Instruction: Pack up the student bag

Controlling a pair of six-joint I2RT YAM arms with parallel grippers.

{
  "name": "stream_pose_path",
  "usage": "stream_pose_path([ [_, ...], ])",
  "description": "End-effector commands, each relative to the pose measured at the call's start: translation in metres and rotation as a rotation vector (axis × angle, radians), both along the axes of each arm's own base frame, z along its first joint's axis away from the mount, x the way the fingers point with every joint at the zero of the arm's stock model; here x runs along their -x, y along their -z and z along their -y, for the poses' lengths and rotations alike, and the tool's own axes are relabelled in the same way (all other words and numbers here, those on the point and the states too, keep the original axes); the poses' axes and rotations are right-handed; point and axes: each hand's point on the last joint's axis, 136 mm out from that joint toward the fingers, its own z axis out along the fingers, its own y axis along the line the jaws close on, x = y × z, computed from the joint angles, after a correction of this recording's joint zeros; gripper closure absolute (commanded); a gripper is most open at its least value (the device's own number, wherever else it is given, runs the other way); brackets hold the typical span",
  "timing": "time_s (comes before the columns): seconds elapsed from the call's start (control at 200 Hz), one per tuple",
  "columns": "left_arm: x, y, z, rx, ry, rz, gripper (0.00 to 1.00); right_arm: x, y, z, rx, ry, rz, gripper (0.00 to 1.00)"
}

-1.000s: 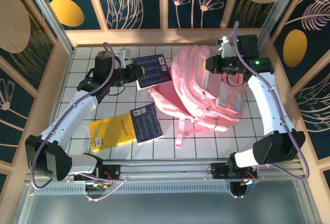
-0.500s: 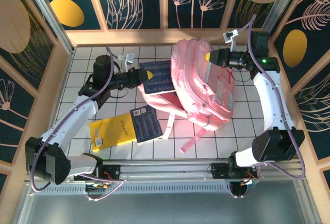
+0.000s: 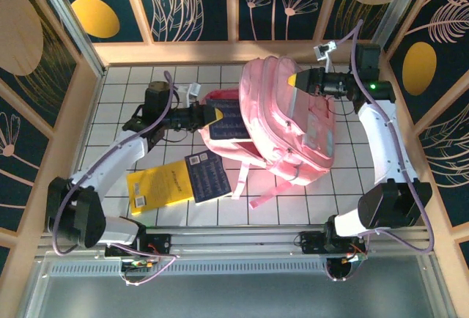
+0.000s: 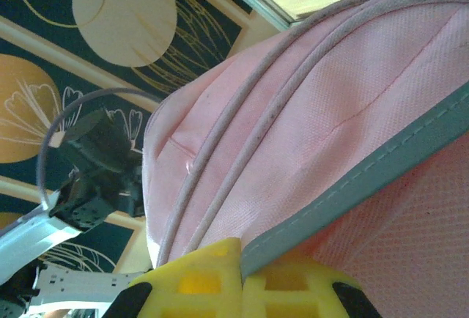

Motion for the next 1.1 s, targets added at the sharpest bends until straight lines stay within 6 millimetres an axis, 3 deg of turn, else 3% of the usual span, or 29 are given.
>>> stream_pose_path([
  [0.0, 0.007, -0.032, 0.034, 0.072, 0.118, 0.087, 1.0, 0.023, -0.055, -0.014, -0.073, -0.148, 0.254, 1.0],
  [0.11, 0.004, -0.034, 0.062, 0.096, 0.138, 0.095, 1.0, 0.024, -0.053, -0.018, -0.074, -0.158, 0.247, 1.0],
  [0.305, -0.008, -0.015, 0.117, 0.114, 0.148, 0.066, 1.0, 0.025, -0.048, -0.023, -0.075, -0.168, 0.231, 1.0],
  [0.34, -0.011, 0.0, 0.13, 0.096, 0.151, 0.041, 1.0, 0.026, -0.049, -0.025, -0.075, -0.172, 0.232, 1.0],
  [0.501, -0.017, 0.025, 0.176, 0.08, 0.17, 0.0, 1.0, 0.03, -0.053, -0.03, -0.076, -0.183, 0.238, 1.0],
  [0.646, -0.017, 0.031, 0.204, 0.1, 0.212, -0.014, 0.62, 0.03, -0.05, -0.033, -0.057, -0.166, 0.236, 1.0],
  [0.766, -0.02, 0.024, 0.205, 0.064, 0.209, 0.024, 0.33, 0.022, -0.042, -0.029, -0.011, -0.113, 0.236, 1.0],
  [0.856, -0.026, 0.02, 0.19, -0.036, 0.154, 0.084, 0.19, 0.021, -0.039, -0.028, 0.001, -0.094, 0.234, 1.0],
  [0.926, -0.028, 0.018, 0.175, -0.066, 0.11, 0.085, 0.02, 0.021, -0.036, -0.026, 0.019, -0.075, 0.235, 1.0],
  [1.091, -0.019, 0.012, 0.138, -0.115, 0.044, 0.1, 0.01, 0.016, -0.019, -0.02, 0.074, -0.014, 0.218, 1.0],
])
